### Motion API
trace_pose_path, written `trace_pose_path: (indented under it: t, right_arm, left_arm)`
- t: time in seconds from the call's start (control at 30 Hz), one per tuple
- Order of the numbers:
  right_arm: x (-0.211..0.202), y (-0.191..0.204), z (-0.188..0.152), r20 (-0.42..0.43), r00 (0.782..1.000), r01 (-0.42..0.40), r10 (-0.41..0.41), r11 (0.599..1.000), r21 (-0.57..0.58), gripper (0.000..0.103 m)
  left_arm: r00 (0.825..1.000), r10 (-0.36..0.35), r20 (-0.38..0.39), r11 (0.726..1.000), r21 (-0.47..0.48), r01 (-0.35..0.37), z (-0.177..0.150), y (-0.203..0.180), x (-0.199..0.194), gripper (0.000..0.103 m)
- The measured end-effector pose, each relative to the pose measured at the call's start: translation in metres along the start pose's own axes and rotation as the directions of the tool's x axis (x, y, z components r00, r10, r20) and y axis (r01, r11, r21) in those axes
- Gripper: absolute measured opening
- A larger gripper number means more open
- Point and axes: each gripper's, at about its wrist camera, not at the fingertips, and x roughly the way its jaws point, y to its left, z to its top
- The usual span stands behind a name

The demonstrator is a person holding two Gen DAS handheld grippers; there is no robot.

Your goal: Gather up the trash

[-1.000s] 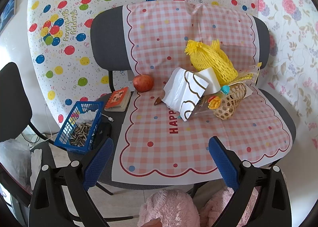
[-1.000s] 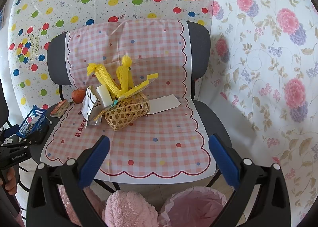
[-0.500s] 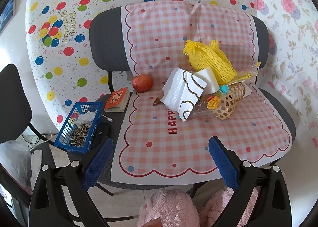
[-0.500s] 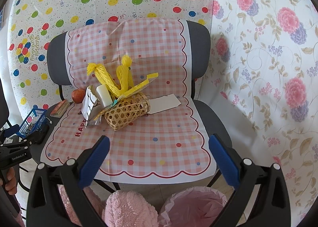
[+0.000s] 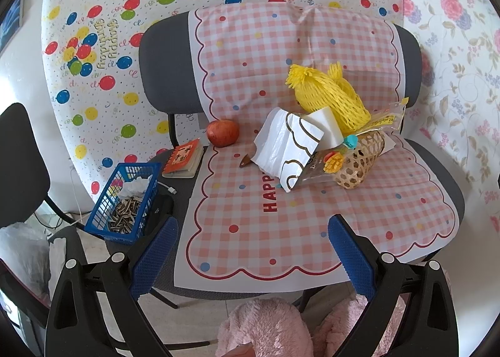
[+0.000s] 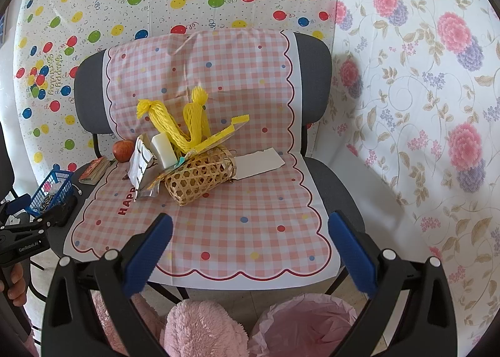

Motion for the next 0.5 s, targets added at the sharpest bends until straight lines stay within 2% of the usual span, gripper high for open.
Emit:
trace_pose_path:
  t: [0.27,0.4,0.5]
  right_arm:
    - [-0.006,-0.004,-0.003,-0.012,1.0,-0.004,0.004,1.0,0.0,0.097]
    - [0.01,0.0,-0.008,-0.03,0.999,-0.015,0.015,1.0,0.0,0.097]
    - [0.028,0.009,-0.006,-0.056,0.997,-0.058,0.057,0.998,-0.02,0.097]
  left_arm:
    - [1.0,0.007,-0.003,1.0,0.0,-0.007,0.0,-0.002,0.001,0.096]
    - [1.0,0.017,-0.024,1.0,-0.002,-0.017,-0.001,-0.002,0.011,0.096]
    - [0.999,0.027,-0.045,1.0,-0.007,-0.027,-0.002,0.002,0.022,0.096]
